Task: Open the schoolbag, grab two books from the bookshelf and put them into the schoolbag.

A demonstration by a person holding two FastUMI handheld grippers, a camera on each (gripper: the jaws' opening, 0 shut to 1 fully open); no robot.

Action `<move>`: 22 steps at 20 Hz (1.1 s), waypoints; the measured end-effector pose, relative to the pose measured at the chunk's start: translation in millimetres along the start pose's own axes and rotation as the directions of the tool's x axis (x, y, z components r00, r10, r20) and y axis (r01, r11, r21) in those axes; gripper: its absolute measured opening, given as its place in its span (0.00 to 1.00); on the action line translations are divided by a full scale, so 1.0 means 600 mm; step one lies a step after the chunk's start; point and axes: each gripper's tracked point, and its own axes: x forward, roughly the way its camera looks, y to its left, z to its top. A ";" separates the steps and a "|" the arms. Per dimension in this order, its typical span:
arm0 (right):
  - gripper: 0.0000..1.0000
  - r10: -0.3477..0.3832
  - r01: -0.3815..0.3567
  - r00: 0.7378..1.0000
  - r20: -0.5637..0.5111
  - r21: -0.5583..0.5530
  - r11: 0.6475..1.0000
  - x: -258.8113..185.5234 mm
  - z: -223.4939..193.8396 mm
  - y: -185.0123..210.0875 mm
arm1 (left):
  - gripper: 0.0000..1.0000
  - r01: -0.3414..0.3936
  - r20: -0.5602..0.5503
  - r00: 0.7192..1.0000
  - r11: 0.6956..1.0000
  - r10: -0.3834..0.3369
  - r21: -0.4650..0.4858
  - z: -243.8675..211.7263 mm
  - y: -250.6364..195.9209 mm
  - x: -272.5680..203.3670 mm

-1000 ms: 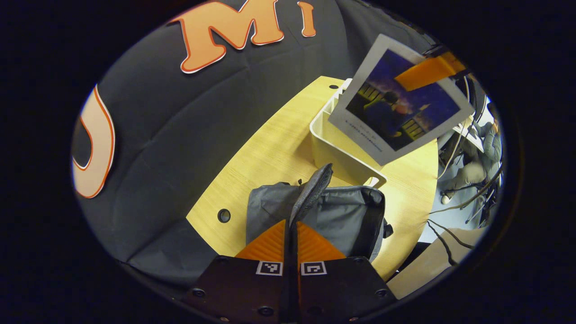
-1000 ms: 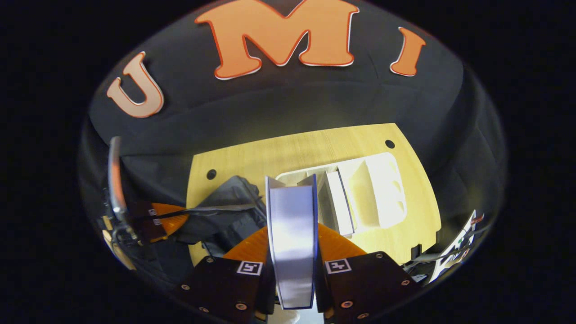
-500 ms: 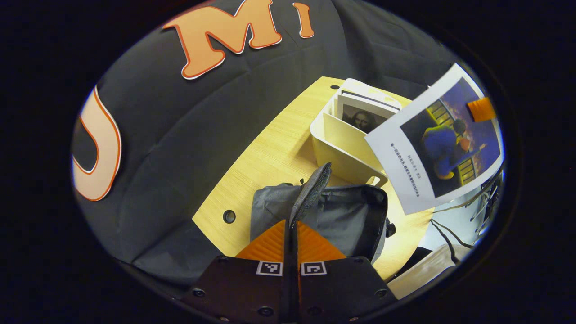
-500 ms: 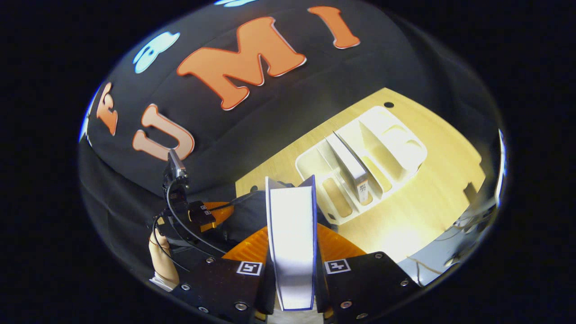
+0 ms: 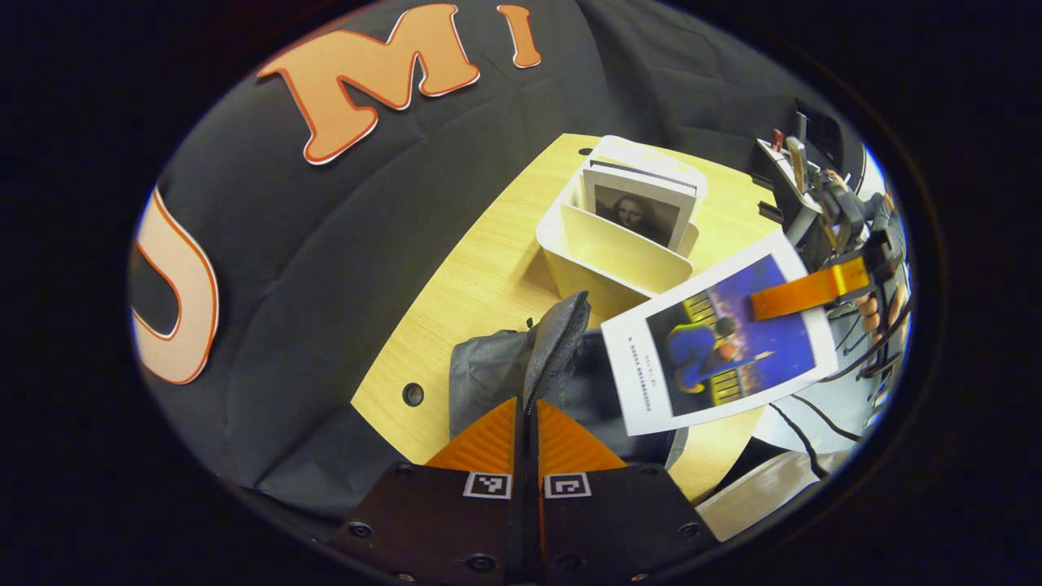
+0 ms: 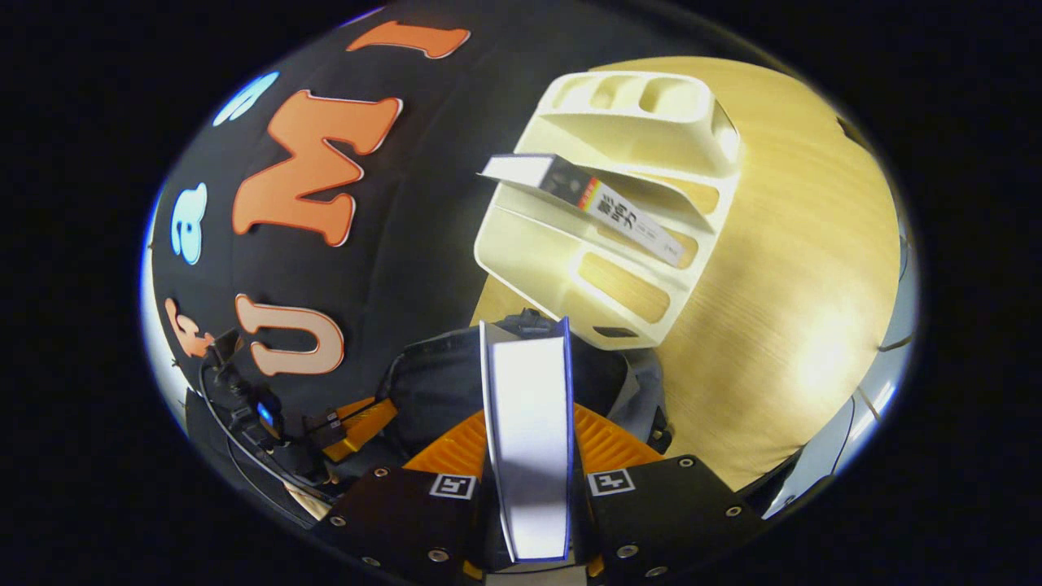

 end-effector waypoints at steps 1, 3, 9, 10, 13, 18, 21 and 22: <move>0.35 0.002 -0.002 1.000 -0.006 0.013 1.000 0.024 -0.011 -0.004 | 0.01 0.000 0.002 1.000 1.000 0.000 0.002 0.002 -0.004 -0.004; 0.35 0.004 -0.004 1.000 -0.010 0.035 0.999 0.058 -0.031 -0.011 | 0.01 0.010 0.006 1.000 1.000 -0.011 0.006 0.000 -0.014 -0.008; 0.36 0.028 -0.030 0.999 0.037 0.052 0.998 0.154 -0.061 0.014 | 0.01 0.036 0.012 0.999 0.999 -0.036 0.012 0.003 -0.034 -0.020; 0.35 0.026 -0.028 0.999 0.029 0.058 0.998 0.169 -0.067 0.018 | 0.01 0.037 0.013 0.999 0.999 -0.037 0.018 0.002 -0.036 -0.022; 0.35 0.030 -0.032 0.999 0.030 0.066 0.997 0.213 -0.085 0.030 | 0.01 0.042 0.014 0.999 0.998 -0.043 0.047 0.002 -0.044 -0.022; 0.37 -0.007 0.003 0.999 0.049 0.072 0.997 0.268 -0.109 0.034 | 0.01 0.042 0.011 0.999 0.997 -0.043 0.069 -0.003 -0.044 -0.022; 0.46 -0.110 0.110 0.994 0.012 0.042 0.993 0.267 -0.130 0.006 | 0.01 0.043 -0.004 0.999 0.998 -0.043 0.045 -0.019 -0.029 -0.010; 0.52 -0.133 0.133 0.991 0.005 0.034 0.991 0.263 -0.130 -0.006 | 0.01 0.046 -0.007 0.999 0.999 -0.046 0.030 -0.024 -0.026 -0.005</move>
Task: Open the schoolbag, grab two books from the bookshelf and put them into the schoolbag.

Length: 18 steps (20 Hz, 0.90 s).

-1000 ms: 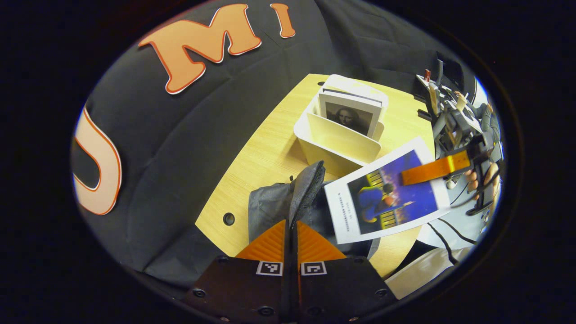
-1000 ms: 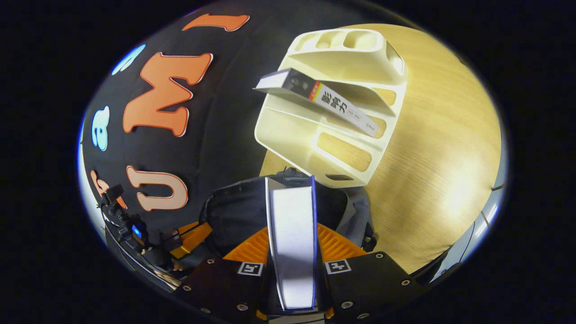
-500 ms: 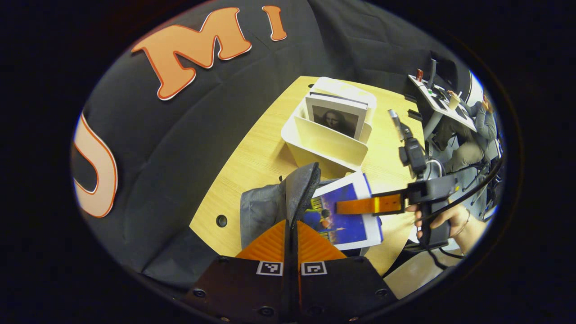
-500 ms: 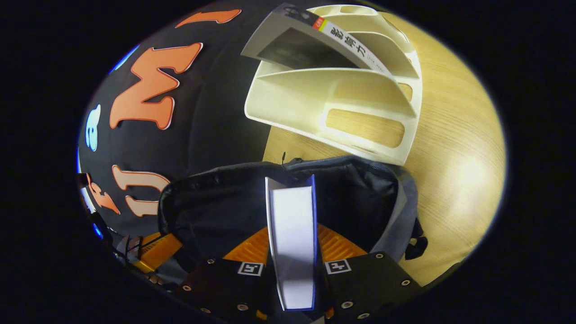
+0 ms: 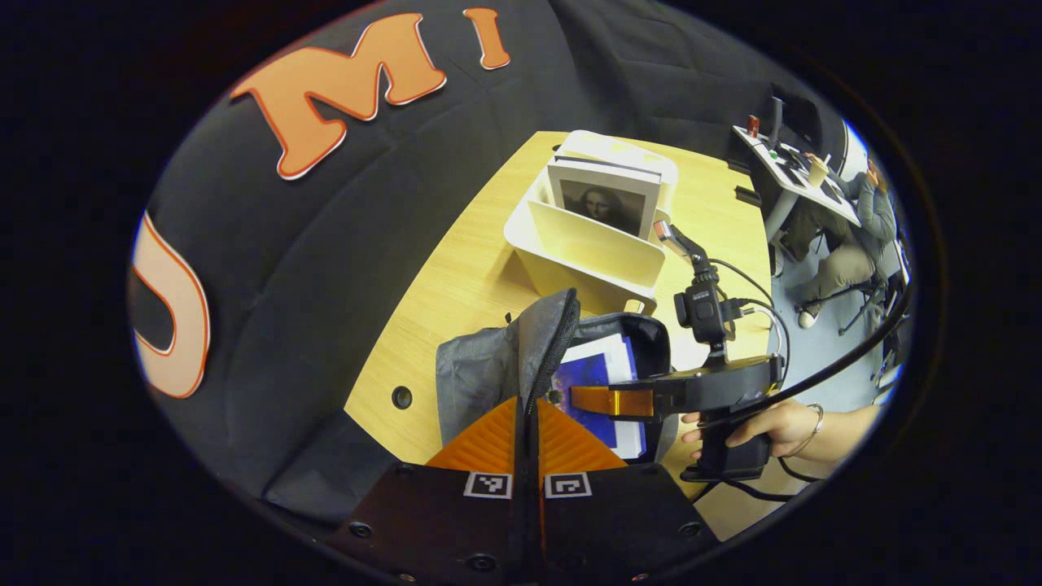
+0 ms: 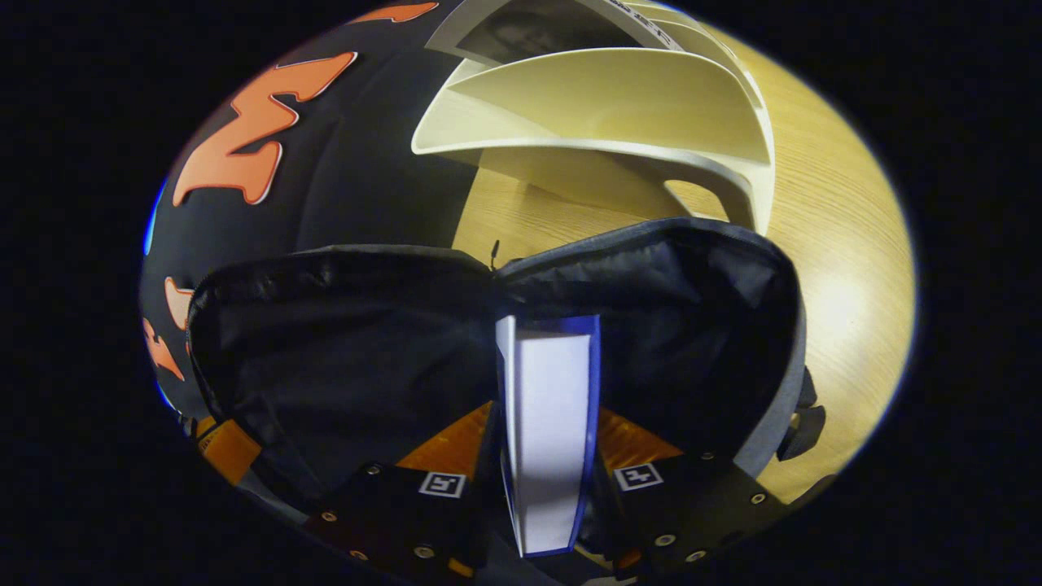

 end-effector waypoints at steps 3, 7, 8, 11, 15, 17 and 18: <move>0.91 -0.039 0.038 0.998 -0.048 -0.024 0.999 -0.028 -0.002 -0.023 | 0.01 0.018 0.010 1.000 0.999 -0.017 -0.032 -0.013 0.004 0.003; 0.99 -0.050 0.047 0.997 -0.057 -0.063 0.997 -0.084 0.020 -0.034 | 0.00 0.035 0.025 0.999 0.999 -0.034 -0.038 -0.022 -0.003 0.006; 0.98 -0.059 0.055 0.996 -0.063 -0.070 0.996 -0.100 0.027 -0.040 | 0.01 0.041 0.027 0.999 0.998 -0.040 -0.037 -0.025 -0.006 0.005; 0.98 -0.122 0.114 0.991 -0.049 -0.141 0.983 -0.160 0.054 -0.072 | 0.01 0.037 0.039 0.999 0.999 -0.036 -0.037 -0.028 -0.009 0.007; 0.98 -0.185 0.173 0.983 -0.021 -0.257 0.951 -0.236 0.102 -0.096 | 0.01 0.031 0.057 0.998 0.999 -0.030 -0.020 -0.041 -0.022 0.005; 0.99 -0.214 0.210 0.977 0.024 -0.309 0.928 -0.272 0.144 -0.100 | 0.01 0.027 0.063 0.998 0.999 -0.026 -0.019 -0.046 -0.025 0.006; 0.99 -0.229 0.232 0.972 0.049 -0.334 0.914 -0.291 0.167 -0.100 | 0.01 0.024 0.065 0.998 0.999 -0.023 -0.021 -0.048 -0.025 0.006</move>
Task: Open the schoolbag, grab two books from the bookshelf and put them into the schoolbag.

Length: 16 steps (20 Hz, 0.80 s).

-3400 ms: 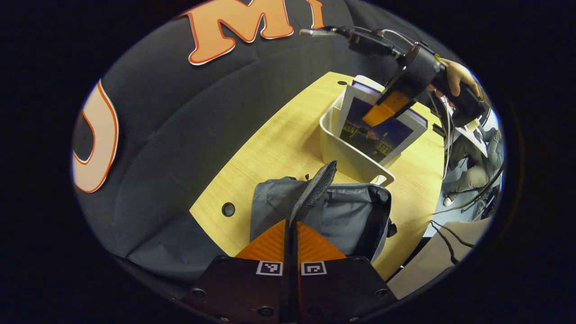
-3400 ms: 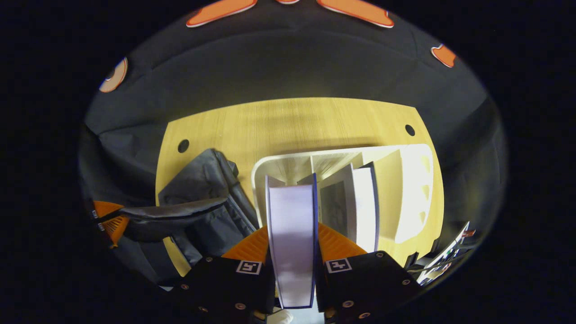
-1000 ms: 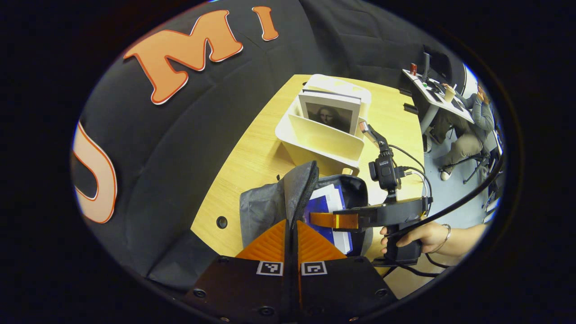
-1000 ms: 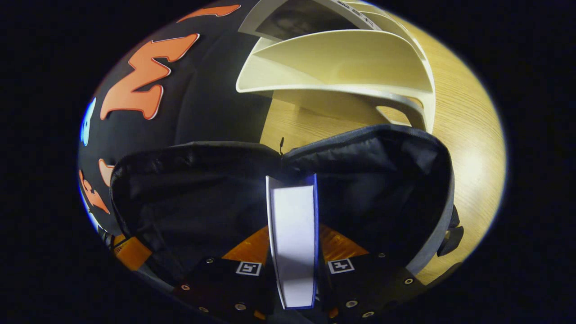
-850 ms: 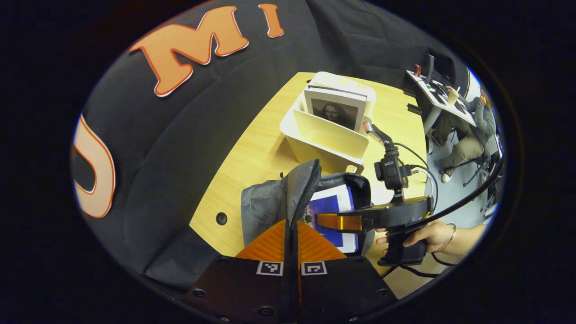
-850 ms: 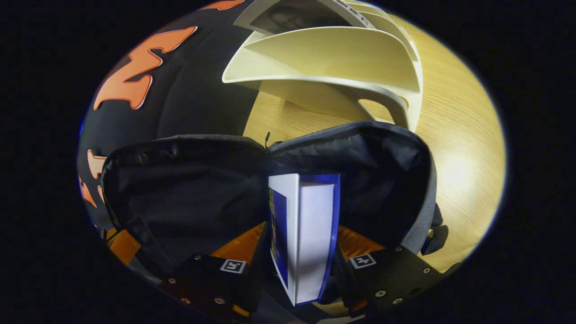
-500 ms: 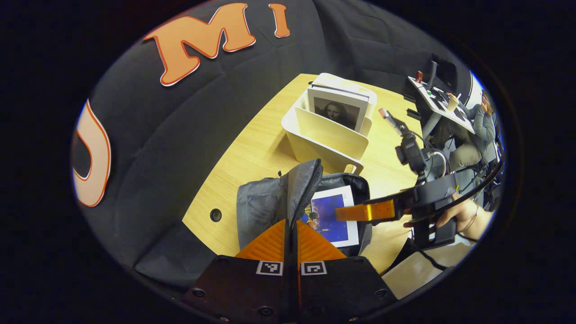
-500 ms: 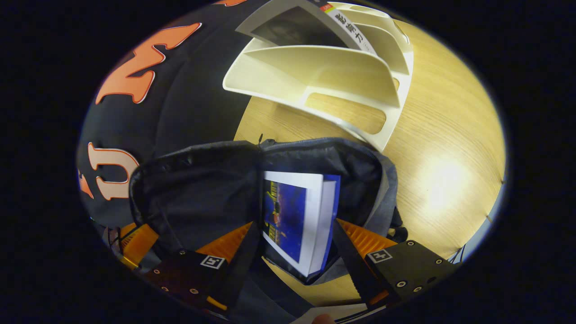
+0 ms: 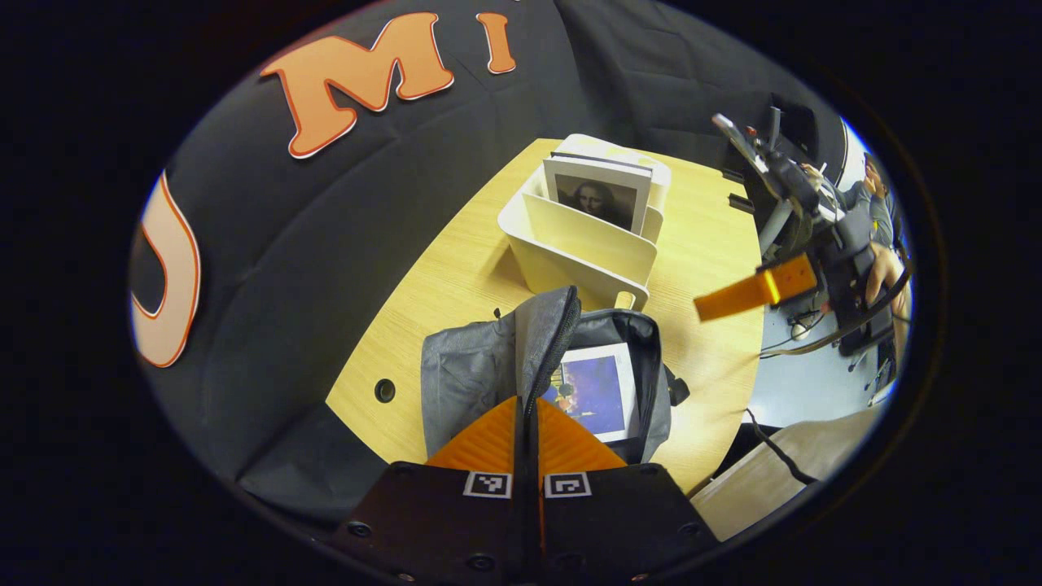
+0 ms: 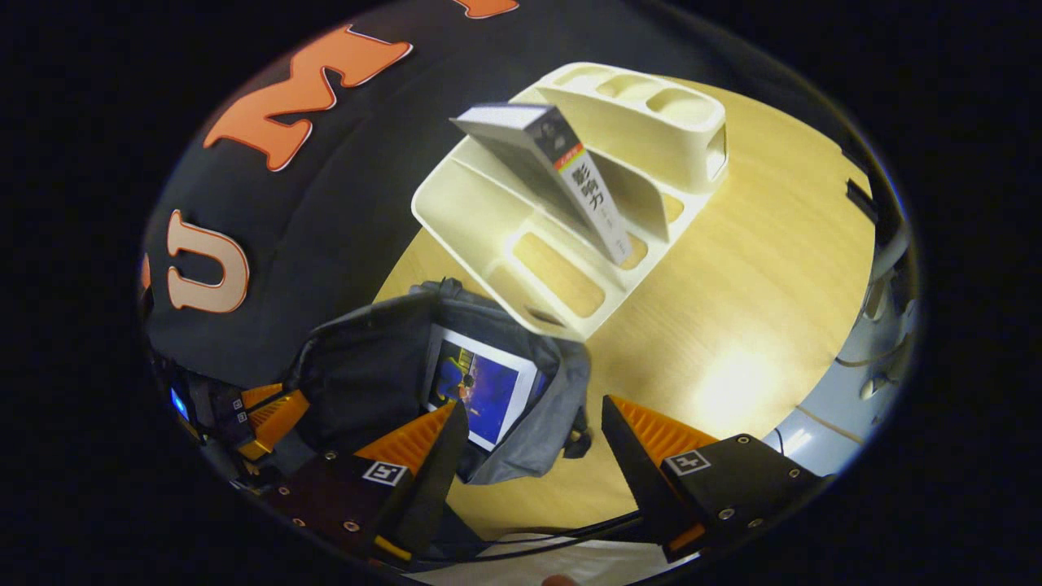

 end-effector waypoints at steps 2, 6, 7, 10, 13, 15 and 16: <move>0.98 -0.043 0.044 0.999 0.027 -0.048 0.998 -0.029 0.044 -0.016 | 0.01 -0.002 0.003 1.000 1.000 0.002 -0.015 -0.005 -0.007 0.000; 0.99 -0.131 0.140 0.990 0.060 -0.189 0.972 -0.065 0.129 -0.027 | 0.01 -0.014 0.007 1.000 0.998 0.014 -0.062 -0.011 -0.012 0.000; 0.99 -0.141 0.153 0.988 0.067 -0.226 0.962 -0.070 0.154 -0.022 | 0.01 -0.019 0.004 1.000 0.997 0.019 -0.072 -0.014 -0.011 -0.001; 0.99 -0.186 0.209 0.977 0.101 -0.338 0.917 -0.074 0.235 -0.010 | 0.01 -0.032 0.001 0.999 0.993 0.033 -0.111 -0.016 -0.011 0.000; 0.99 -0.216 0.243 0.970 0.112 -0.445 0.862 -0.047 0.300 0.014 | 0.01 -0.032 -0.009 0.999 0.988 0.031 -0.150 -0.013 -0.016 0.005; 0.99 -0.244 0.260 0.965 0.099 -0.506 0.822 -0.014 0.327 0.024 | 0.01 -0.041 -0.019 0.999 0.983 0.039 -0.177 -0.013 -0.017 0.010; 0.99 -0.260 0.270 0.961 0.096 -0.532 0.802 0.004 0.340 0.025 | 0.01 -0.046 -0.025 0.999 0.981 0.042 -0.189 -0.015 -0.017 0.011</move>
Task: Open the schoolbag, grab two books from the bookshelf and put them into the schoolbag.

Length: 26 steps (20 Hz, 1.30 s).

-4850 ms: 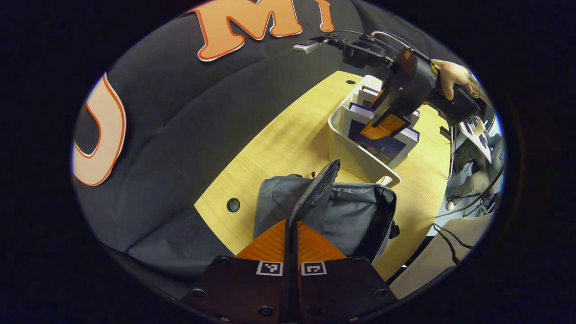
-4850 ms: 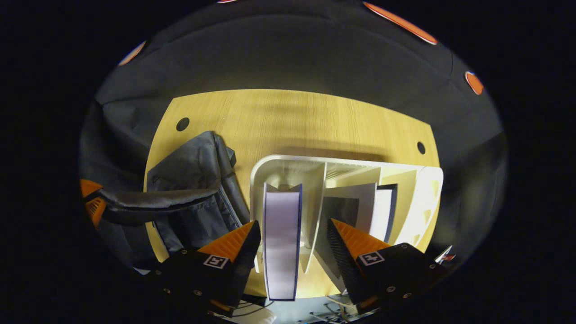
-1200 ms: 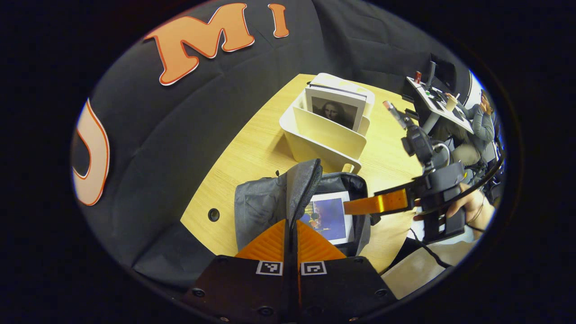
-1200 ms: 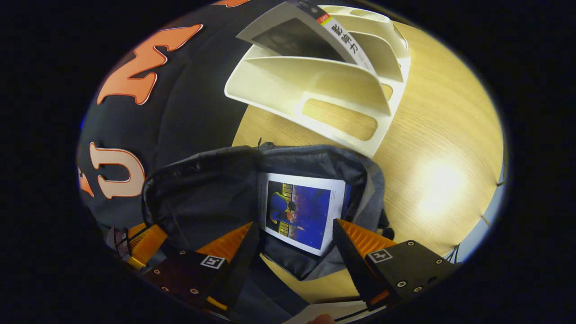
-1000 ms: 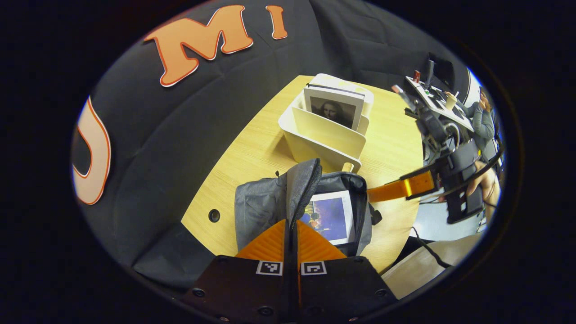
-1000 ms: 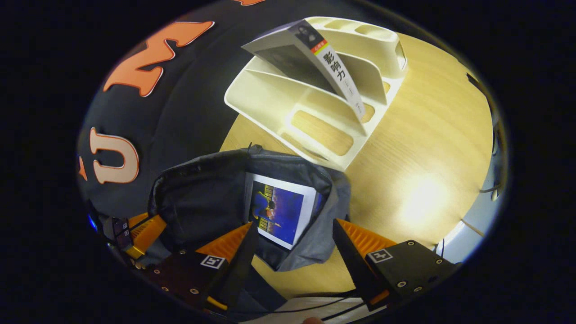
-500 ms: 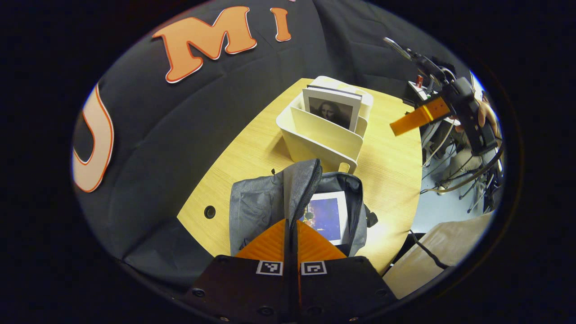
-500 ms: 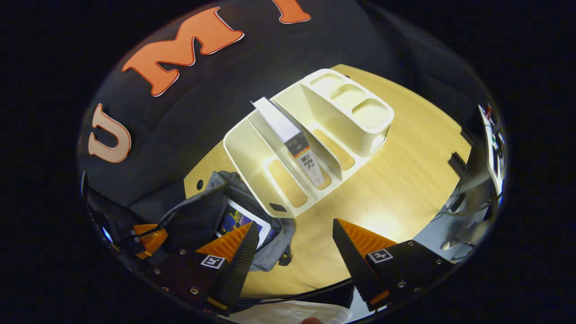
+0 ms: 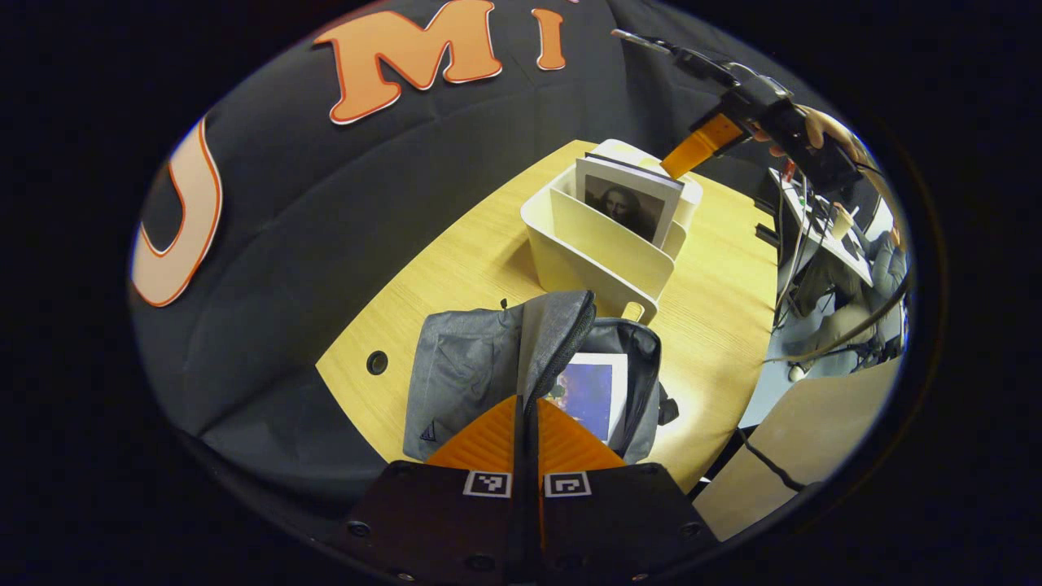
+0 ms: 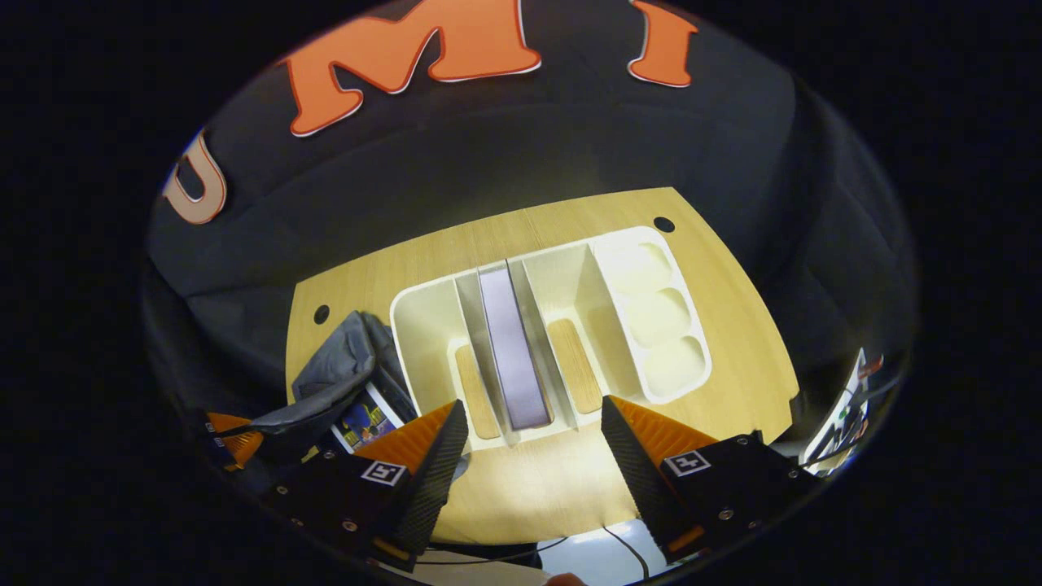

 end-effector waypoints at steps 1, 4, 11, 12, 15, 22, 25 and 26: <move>0.99 -0.002 0.002 1.000 -0.015 -0.023 1.000 0.019 0.010 0.004 | 0.01 -0.007 -0.008 1.000 1.000 0.007 -0.009 -0.001 0.002 0.000; 0.99 0.010 -0.014 0.997 -0.073 -0.056 0.998 0.068 0.021 0.013 | 0.01 -0.034 -0.030 0.999 0.999 0.034 -0.031 -0.007 0.009 0.002; 0.82 0.039 -0.049 0.988 -0.149 -0.069 0.996 0.141 0.029 0.032 | 0.01 -0.047 -0.077 0.996 0.997 0.041 -0.068 -0.016 0.003 0.010; 0.78 0.045 -0.056 0.987 -0.154 -0.064 0.996 0.148 0.028 0.035 | 0.01 -0.048 -0.083 0.996 0.996 0.043 -0.070 -0.017 0.004 0.013; 0.53 0.053 -0.060 0.987 -0.152 -0.046 0.997 0.147 0.034 0.037 | 0.01 -0.051 -0.093 0.995 0.996 0.044 -0.075 -0.018 0.005 0.011; 0.35 0.060 -0.063 0.995 -0.078 -0.042 0.997 0.080 0.058 0.036 | 0.01 -0.015 -0.075 0.997 0.997 0.009 -0.078 -0.018 -0.002 0.010; 0.35 0.056 -0.055 0.998 0.016 -0.061 0.997 0.014 0.086 0.036 | 0.01 0.007 -0.051 0.999 0.997 -0.011 -0.072 -0.011 -0.004 0.003; 0.35 0.063 -0.060 0.997 0.041 -0.063 0.996 -0.010 0.095 0.038 | 0.01 0.010 -0.044 0.999 0.998 -0.013 -0.066 -0.007 -0.002 0.002</move>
